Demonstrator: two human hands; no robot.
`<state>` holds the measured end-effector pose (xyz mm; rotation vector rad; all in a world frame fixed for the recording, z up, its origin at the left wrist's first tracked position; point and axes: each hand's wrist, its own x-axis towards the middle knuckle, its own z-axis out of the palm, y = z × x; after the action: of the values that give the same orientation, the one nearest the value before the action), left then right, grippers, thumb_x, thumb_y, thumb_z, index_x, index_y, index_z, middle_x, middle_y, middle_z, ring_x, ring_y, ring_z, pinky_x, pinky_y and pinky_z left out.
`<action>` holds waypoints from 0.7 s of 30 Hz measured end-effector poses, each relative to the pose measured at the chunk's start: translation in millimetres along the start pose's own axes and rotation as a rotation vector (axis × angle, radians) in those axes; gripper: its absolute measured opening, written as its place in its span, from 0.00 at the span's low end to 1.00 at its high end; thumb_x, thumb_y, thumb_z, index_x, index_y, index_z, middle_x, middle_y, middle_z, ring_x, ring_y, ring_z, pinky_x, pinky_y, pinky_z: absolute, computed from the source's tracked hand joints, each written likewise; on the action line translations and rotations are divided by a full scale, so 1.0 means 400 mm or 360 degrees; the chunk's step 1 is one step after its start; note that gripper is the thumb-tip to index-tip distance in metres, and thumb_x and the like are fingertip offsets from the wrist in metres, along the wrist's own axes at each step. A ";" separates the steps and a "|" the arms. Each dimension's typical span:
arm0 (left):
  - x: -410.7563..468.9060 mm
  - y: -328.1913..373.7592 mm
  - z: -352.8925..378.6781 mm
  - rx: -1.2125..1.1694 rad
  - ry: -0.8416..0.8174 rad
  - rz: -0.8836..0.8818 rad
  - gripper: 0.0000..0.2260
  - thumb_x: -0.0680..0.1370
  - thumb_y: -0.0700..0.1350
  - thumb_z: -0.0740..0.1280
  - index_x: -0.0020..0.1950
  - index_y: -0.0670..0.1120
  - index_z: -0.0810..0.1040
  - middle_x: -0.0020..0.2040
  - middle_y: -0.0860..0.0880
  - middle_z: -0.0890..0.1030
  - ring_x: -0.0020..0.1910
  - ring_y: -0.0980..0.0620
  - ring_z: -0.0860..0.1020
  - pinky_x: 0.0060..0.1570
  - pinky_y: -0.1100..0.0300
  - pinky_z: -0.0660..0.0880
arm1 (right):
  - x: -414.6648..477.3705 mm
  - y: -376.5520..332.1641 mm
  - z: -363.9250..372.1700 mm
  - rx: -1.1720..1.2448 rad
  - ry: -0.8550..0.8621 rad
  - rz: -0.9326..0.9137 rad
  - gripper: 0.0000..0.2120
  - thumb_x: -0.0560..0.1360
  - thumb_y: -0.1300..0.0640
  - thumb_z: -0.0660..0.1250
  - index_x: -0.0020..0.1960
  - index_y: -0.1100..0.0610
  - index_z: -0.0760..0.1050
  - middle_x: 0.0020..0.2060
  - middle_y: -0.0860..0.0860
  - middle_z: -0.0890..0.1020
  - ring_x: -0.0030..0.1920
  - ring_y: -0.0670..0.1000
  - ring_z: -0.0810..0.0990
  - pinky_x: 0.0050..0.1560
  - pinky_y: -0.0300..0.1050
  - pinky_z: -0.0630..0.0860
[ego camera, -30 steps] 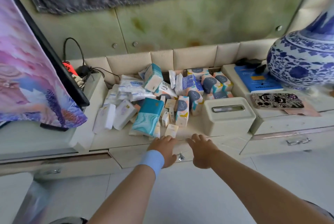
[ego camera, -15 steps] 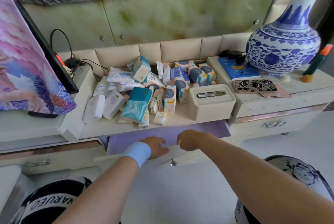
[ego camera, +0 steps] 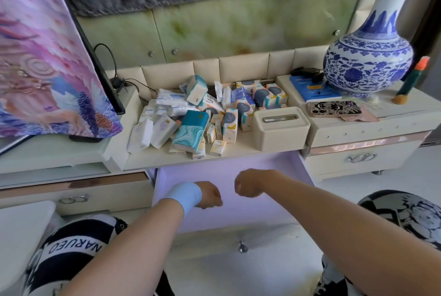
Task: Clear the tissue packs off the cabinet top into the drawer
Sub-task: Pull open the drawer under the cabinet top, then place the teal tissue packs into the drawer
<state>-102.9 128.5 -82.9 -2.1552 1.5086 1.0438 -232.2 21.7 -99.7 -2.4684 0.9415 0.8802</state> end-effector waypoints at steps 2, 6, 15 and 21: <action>-0.024 -0.012 -0.048 0.0056 0.0227 -0.0008 0.18 0.80 0.55 0.60 0.68 0.53 0.75 0.67 0.52 0.75 0.63 0.50 0.75 0.62 0.55 0.72 | -0.020 -0.005 -0.039 -0.0002 0.0277 -0.0081 0.16 0.80 0.58 0.56 0.63 0.56 0.77 0.62 0.53 0.78 0.61 0.56 0.77 0.62 0.53 0.75; -0.050 -0.079 -0.139 -0.0175 0.0578 0.0016 0.17 0.80 0.52 0.61 0.68 0.54 0.75 0.67 0.51 0.74 0.61 0.49 0.75 0.60 0.58 0.73 | -0.030 -0.020 -0.110 0.0426 0.0569 -0.0135 0.16 0.80 0.54 0.59 0.65 0.48 0.75 0.63 0.49 0.76 0.62 0.52 0.75 0.59 0.45 0.75; 0.025 -0.251 -0.258 -0.0544 0.0835 -0.0161 0.22 0.77 0.48 0.63 0.72 0.52 0.68 0.65 0.48 0.76 0.59 0.45 0.76 0.58 0.53 0.74 | 0.111 -0.116 -0.235 0.0990 0.0607 -0.0055 0.25 0.78 0.53 0.62 0.74 0.49 0.62 0.53 0.53 0.76 0.46 0.53 0.78 0.42 0.46 0.78; 0.156 -0.299 -0.277 -0.0831 0.0762 -0.0118 0.28 0.74 0.49 0.61 0.75 0.56 0.61 0.65 0.47 0.75 0.60 0.42 0.75 0.61 0.49 0.73 | 0.208 -0.166 -0.290 0.1602 0.0500 0.0025 0.23 0.80 0.54 0.60 0.73 0.53 0.61 0.54 0.54 0.75 0.51 0.57 0.81 0.43 0.51 0.79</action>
<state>59.2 65.1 -69.2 -2.9728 1.4331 1.0291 -88.5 -29.9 -61.7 -1.7086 1.1268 -0.0494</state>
